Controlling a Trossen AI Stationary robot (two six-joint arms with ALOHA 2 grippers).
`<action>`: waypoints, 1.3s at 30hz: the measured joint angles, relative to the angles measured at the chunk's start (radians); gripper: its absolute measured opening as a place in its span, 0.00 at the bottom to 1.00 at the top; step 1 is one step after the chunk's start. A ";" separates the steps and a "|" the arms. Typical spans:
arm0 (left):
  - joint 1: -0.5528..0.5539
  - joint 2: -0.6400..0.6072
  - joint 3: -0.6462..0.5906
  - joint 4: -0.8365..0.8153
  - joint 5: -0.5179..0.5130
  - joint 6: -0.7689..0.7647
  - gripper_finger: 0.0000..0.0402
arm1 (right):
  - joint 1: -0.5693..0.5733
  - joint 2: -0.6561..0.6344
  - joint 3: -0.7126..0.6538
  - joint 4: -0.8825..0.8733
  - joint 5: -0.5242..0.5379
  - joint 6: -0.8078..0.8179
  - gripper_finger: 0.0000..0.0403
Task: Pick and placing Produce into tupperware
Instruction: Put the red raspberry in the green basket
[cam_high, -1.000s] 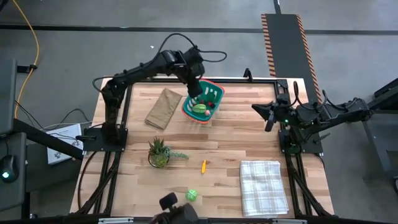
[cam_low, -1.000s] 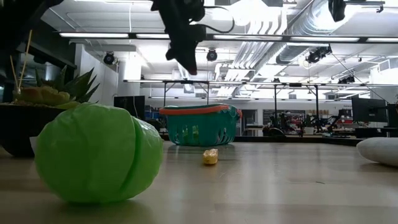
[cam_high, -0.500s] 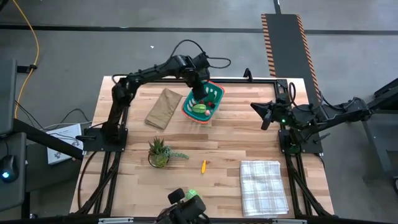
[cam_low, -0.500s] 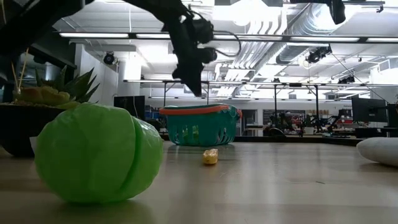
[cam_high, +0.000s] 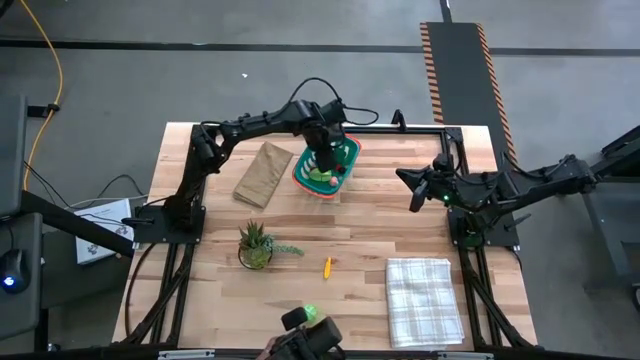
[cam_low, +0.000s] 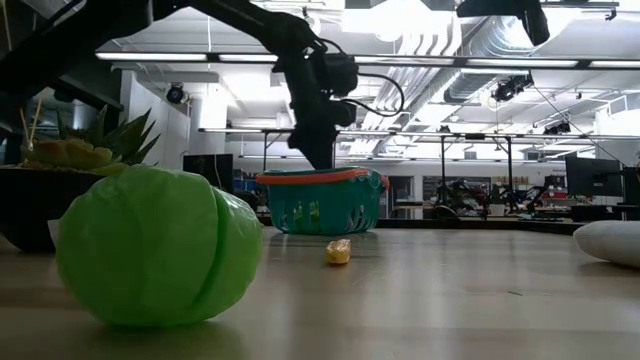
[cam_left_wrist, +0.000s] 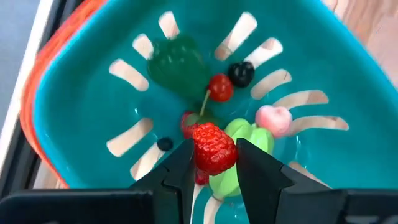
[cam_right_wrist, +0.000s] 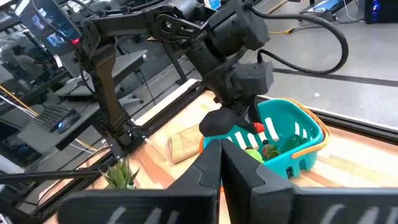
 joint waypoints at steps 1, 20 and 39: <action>0.000 0.000 0.000 0.009 0.000 0.001 0.23 | 0.000 0.001 0.000 0.000 0.003 0.000 0.00; 0.004 0.000 0.000 0.079 -0.006 0.000 0.23 | 0.000 0.000 0.000 -0.003 0.007 -0.008 0.00; 0.002 0.038 0.001 0.026 -0.007 -0.027 0.23 | 0.000 -0.001 0.000 -0.004 0.007 -0.033 0.00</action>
